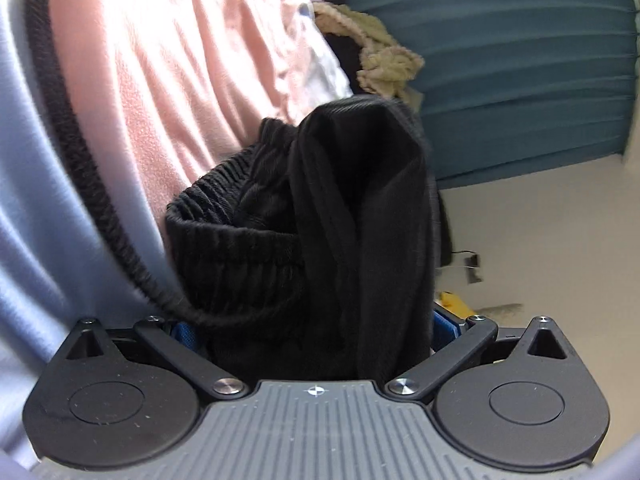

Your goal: Fold clothes

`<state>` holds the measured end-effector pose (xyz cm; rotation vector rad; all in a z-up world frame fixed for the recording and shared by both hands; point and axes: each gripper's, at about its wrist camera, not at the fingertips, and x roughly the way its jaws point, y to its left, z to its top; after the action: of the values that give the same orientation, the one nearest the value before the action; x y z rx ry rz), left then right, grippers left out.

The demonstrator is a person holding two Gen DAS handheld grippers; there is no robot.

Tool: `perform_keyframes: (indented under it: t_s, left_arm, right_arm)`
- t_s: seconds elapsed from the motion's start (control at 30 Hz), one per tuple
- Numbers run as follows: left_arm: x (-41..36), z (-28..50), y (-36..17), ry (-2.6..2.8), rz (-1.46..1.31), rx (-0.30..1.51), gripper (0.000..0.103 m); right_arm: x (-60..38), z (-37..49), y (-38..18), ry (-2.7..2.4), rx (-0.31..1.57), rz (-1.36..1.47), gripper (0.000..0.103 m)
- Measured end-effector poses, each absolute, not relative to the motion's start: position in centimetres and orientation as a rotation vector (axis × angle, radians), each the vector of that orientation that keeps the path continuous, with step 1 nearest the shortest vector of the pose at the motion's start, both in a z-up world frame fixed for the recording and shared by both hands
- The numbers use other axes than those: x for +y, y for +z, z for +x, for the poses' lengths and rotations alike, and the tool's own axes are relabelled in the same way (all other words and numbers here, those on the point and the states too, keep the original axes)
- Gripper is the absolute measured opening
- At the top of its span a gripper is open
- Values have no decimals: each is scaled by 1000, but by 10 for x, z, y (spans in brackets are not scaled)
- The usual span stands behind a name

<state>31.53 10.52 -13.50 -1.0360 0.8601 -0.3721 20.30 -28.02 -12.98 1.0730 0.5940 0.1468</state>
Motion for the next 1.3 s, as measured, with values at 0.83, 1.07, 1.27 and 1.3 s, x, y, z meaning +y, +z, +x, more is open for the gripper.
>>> perform_keyframes:
  t_s: [0.83,1.07,1.27,1.3]
  left_arm:
    - [-13,274,1,-610,-933,712,32]
    - [-149,264,7,-786,-898,682,32]
    - [-246,256,-56,-908,-858,694,32]
    - [-257,256,-73,-917,-840,701,32]
  right_arm:
    - [-343,109,58,71,226,657,26]
    - [-449,54,86,-33,131,647,26]
    - [-550,5,26,-119,110,736,27]
    - [-565,1,8,-122,128,764,27]
